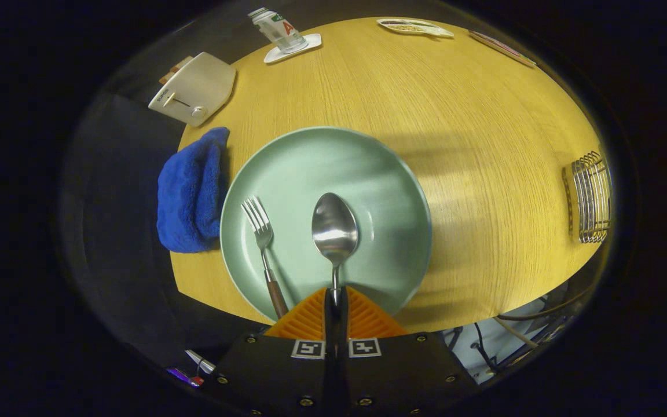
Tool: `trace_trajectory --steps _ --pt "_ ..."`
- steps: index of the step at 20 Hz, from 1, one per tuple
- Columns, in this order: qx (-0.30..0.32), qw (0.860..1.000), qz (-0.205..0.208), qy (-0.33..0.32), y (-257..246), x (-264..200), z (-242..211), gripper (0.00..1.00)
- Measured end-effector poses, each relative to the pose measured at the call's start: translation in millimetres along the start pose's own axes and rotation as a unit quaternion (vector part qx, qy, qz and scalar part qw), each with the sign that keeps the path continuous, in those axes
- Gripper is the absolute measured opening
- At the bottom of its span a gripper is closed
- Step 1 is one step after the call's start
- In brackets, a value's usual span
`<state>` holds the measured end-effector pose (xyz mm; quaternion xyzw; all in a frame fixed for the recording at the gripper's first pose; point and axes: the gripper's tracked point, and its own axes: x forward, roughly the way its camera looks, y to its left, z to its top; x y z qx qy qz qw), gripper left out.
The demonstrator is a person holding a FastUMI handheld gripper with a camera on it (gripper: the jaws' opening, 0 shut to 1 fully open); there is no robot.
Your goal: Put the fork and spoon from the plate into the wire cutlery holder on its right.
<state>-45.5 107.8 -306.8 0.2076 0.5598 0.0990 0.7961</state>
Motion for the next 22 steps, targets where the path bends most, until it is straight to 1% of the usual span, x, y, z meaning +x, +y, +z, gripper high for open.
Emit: trace_trajectory --steps 5,7,11,15,17,19,21,22 --pt "0.021 0.998 0.060 -0.027 19 -18 11 0.01" --pt "0.026 0.996 0.076 -0.046 23 -29 19 0.01" --pt "0.011 0.992 0.061 -0.112 7 -61 44 0.01" --pt "0.039 0.983 0.038 -0.176 -26 -98 67 0.01" --pt "0.071 0.976 0.029 -0.203 -48 -116 75 0.01" --pt "0.120 0.967 0.024 -0.222 -72 -132 78 0.01" --pt "0.171 0.957 0.013 -0.232 -102 -145 77 0.00" --pt "0.194 0.954 -0.001 -0.229 -119 -149 72 0.01"
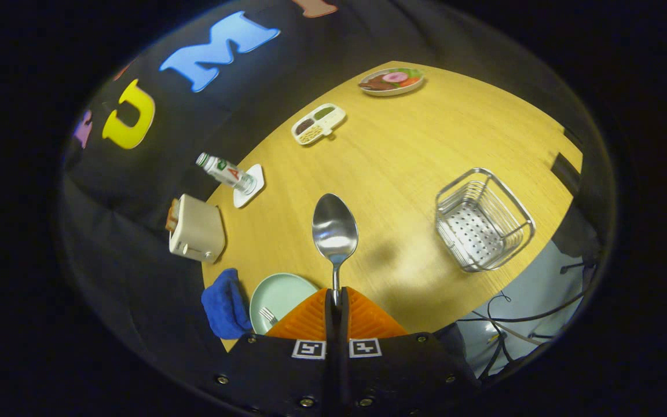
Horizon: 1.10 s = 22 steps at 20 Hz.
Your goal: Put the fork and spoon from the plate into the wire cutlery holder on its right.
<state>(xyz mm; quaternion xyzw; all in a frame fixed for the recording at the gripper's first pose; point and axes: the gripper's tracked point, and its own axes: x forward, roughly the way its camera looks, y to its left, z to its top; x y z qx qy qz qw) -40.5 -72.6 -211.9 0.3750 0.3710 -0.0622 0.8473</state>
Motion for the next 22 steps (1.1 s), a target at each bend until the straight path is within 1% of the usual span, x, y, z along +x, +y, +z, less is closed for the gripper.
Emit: trace_trajectory --steps 2,5,7,9,12,15,17,19,20,21,22 --pt "0.036 0.999 -0.033 -0.006 -33 -12 10 0.01" --pt "0.071 0.996 -0.059 -0.007 -66 -22 19 0.01" --pt "0.082 0.994 -0.074 0.013 -85 -24 15 0.01" --pt "0.080 0.993 -0.081 0.042 -94 -25 9 0.01" --pt "0.061 0.991 -0.087 0.081 -100 -21 3 0.01" --pt "0.064 0.989 -0.093 0.093 -99 -22 11 0.01" --pt "0.067 0.988 -0.091 0.104 -97 -19 14 0.03" --pt "0.063 0.988 -0.092 0.105 -96 -16 15 0.10" --pt "0.060 0.988 -0.094 0.102 -97 -17 16 0.17" --pt "0.057 0.989 -0.095 0.100 -97 -16 16 0.18" --pt "0.054 0.989 -0.096 0.096 -96 -17 16 0.24"
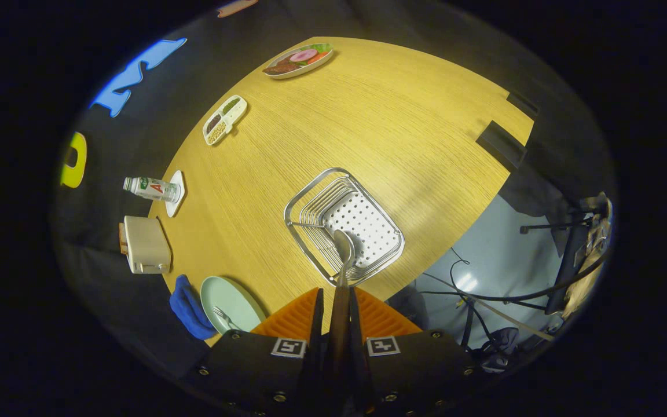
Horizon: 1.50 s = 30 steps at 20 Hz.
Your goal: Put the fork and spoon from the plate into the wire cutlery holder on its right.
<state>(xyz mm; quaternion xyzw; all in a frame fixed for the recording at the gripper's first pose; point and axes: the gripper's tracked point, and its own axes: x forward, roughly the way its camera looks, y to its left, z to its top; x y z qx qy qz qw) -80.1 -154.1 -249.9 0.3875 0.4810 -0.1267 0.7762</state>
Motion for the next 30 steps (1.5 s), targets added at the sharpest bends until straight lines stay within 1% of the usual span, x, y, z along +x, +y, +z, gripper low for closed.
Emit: trace_trajectory --steps 1,2,11,17,19,21,24,27,30 --pt "-0.002 1.000 -0.004 -0.003 -1 -1 2 0.24" --pt "-0.003 1.000 -0.004 -0.006 0 -1 1 0.28" --pt "-0.002 0.999 0.012 -0.031 7 -20 1 0.28" --pt "-0.015 1.000 0.013 -0.024 11 -30 -19 0.28" --pt "-0.031 0.999 0.015 -0.013 20 -27 -31 0.28" --pt "-0.047 0.999 0.026 0.003 36 -21 -44 0.28" --pt "-0.087 0.995 0.040 0.028 66 -8 -63 0.28" --pt "-0.139 0.987 0.052 0.055 100 5 -85 0.28" --pt "-0.197 0.975 0.060 0.085 132 25 -109 0.28"
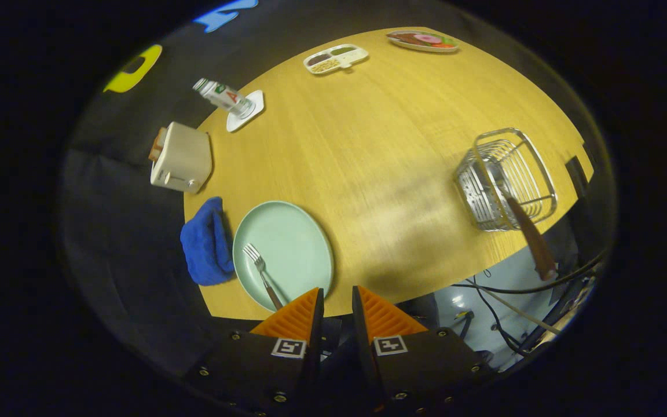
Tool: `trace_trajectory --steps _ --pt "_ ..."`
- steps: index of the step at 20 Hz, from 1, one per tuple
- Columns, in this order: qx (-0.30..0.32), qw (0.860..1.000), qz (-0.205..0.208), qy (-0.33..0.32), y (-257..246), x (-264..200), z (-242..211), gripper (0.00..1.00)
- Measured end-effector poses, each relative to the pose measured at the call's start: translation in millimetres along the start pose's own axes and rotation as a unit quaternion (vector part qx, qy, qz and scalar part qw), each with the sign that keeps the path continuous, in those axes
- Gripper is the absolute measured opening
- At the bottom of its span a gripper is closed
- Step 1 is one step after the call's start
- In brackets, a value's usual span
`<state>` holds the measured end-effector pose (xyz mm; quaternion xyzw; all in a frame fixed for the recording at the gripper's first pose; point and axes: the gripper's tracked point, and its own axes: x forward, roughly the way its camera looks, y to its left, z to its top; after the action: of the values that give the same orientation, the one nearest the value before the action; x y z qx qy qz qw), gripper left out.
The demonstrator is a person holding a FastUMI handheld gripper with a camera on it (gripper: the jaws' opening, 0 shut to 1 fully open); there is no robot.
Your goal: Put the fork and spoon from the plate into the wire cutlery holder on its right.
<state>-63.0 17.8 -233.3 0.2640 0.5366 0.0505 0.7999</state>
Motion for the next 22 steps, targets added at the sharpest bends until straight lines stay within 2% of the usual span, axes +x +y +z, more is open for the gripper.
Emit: trace_trajectory --steps 9,21,22 --pt "-0.121 0.989 0.013 0.084 74 61 -37 0.28" --pt "-0.206 0.969 -0.014 0.136 86 115 -60 0.28" --pt "-0.211 0.967 -0.009 0.140 88 113 -62 0.14"
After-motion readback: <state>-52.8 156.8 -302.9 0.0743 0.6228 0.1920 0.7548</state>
